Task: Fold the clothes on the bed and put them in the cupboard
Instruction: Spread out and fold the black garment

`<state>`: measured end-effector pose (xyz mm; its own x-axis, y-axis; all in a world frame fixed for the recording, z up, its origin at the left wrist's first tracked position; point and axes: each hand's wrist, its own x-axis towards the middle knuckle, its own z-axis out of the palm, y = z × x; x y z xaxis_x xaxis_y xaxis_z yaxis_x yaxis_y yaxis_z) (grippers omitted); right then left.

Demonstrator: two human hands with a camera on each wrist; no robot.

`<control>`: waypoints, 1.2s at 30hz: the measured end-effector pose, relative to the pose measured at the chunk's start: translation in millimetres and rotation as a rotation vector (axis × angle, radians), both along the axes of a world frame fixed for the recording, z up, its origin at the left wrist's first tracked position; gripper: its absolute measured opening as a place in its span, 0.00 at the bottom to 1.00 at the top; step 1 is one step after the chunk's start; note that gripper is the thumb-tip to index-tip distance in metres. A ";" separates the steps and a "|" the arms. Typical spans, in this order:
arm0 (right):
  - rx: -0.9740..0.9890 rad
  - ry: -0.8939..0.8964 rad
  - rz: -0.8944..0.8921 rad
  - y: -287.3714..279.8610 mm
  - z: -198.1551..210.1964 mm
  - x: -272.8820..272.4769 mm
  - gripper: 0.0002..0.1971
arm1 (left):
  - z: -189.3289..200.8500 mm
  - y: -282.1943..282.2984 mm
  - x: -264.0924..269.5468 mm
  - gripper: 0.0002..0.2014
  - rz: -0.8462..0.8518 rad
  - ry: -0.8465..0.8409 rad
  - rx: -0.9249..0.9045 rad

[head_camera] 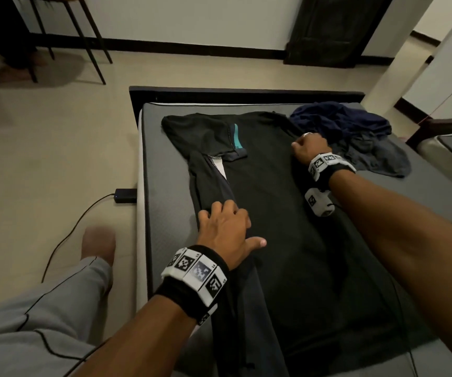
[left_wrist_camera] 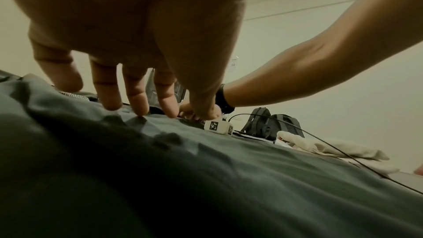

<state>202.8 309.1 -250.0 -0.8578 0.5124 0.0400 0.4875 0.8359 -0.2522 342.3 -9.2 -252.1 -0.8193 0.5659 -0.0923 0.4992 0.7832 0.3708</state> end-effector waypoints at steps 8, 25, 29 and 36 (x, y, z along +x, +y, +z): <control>-0.143 -0.096 -0.431 68.8 -15.7 -22.8 0.47 | 10.6 28.7 -39.1 0.13 0.050 0.089 0.173; -0.231 0.108 0.489 -48.6 26.7 -48.4 0.28 | 8.3 34.3 -49.4 0.08 0.180 0.075 0.182; -0.316 0.398 0.274 -31.2 29.0 -44.5 0.20 | 8.0 32.0 -47.8 0.08 0.180 0.056 0.169; -0.320 -0.083 0.251 -12.7 21.0 -27.1 0.41 | 8.5 33.0 -50.7 0.09 0.201 0.035 0.140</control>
<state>175.7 296.5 -229.0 -0.9513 0.2625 -0.1617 0.3083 0.8172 -0.4870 291.7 23.8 -243.5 -0.9182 0.3960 0.0061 0.3526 0.8103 0.4681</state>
